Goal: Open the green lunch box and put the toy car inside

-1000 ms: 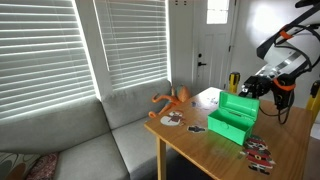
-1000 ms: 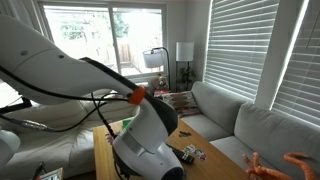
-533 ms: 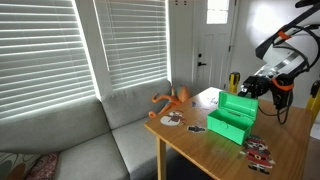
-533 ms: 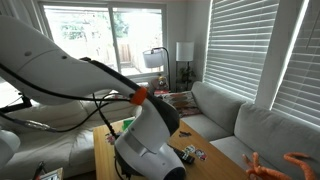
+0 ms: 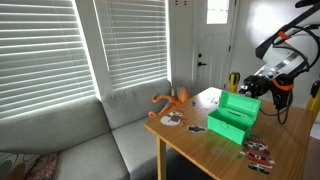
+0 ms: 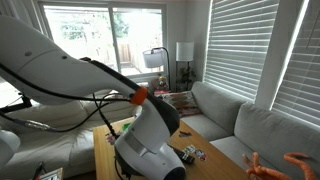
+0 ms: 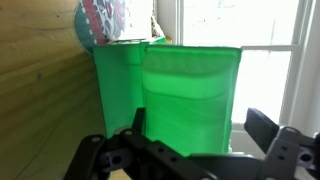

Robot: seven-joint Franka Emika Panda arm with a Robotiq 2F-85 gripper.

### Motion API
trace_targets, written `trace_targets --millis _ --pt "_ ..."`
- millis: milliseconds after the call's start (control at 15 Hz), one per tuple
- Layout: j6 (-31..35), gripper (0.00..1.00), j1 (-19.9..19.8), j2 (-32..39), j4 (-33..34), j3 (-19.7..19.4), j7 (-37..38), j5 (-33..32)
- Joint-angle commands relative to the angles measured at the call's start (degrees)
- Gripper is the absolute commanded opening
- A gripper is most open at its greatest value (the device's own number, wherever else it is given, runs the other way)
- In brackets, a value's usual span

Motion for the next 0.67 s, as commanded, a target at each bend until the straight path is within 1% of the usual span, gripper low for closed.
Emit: trace_targets --millis 0,333,600 --pt "0.61 1.00 -0.05 0.96 1.29 -0.05 0.28 -0.69" --pt "4.22 1.00 0.27 -0.98 1.56 -0.34 3.28 -2.96" --pt "7.54 1.00 0.59 -2.05 2.27 -0.13 6.31 -6.33"
